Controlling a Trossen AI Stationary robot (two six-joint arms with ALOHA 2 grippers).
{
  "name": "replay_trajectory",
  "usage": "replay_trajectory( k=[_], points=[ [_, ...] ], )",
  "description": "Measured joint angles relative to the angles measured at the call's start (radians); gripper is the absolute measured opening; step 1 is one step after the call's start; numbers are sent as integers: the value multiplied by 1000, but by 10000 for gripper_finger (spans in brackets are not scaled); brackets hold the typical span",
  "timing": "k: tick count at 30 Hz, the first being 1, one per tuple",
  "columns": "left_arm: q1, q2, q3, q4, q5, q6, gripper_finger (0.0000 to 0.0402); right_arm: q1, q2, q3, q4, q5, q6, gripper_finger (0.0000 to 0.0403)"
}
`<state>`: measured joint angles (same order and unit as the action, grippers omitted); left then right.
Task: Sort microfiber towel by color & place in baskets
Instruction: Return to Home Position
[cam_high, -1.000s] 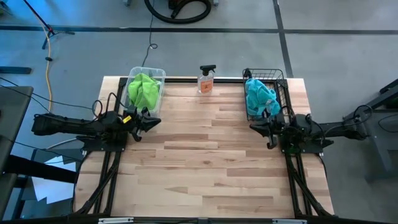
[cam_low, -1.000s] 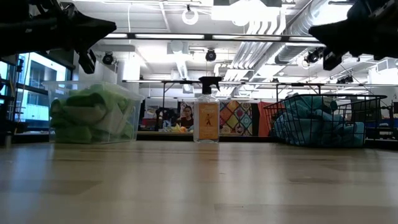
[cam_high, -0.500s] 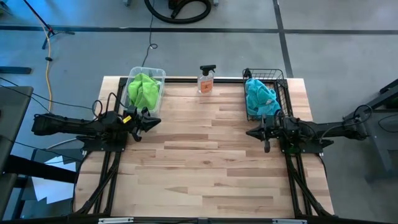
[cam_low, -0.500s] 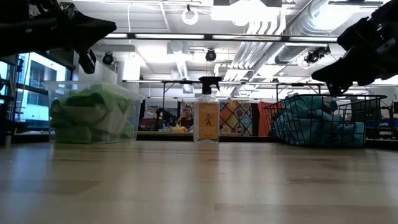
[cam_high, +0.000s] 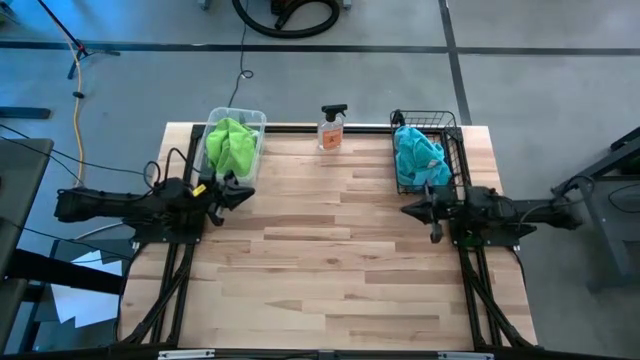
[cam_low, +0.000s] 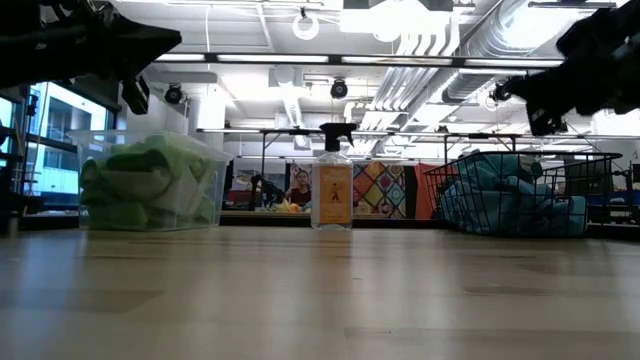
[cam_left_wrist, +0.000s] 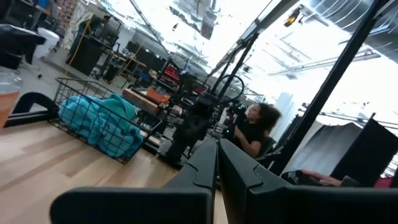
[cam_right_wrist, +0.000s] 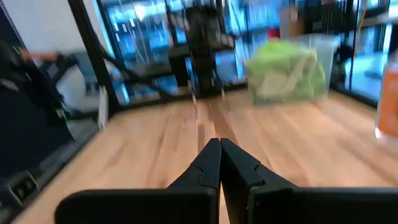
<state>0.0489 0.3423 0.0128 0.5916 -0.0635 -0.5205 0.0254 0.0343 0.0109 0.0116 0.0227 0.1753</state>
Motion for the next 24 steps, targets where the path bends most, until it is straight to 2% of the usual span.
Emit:
replay_trajectory(
  k=[1, 6, 13, 16, 24],
  points=[
    [5, -16, 0, -18, 0, 0, 3, 0, -32, 0, 1, 0, 0, 0],
    [32, -120, 1, -190, 0, 0, 3, -1, -34, 0, 69, -6, 0, 0],
    [87, -303, 0, -585, 6, 0, 3, -1, -34, -1, 43, -7, 0, 0],
    [111, -340, 2, -552, 50, 4, 3, -1, -34, -1, 26, -8, 0, 0],
    [100, -339, 0, -578, 42, 8, 3, -1, -27, -1, 7, -8, 0, 0]
  ],
)
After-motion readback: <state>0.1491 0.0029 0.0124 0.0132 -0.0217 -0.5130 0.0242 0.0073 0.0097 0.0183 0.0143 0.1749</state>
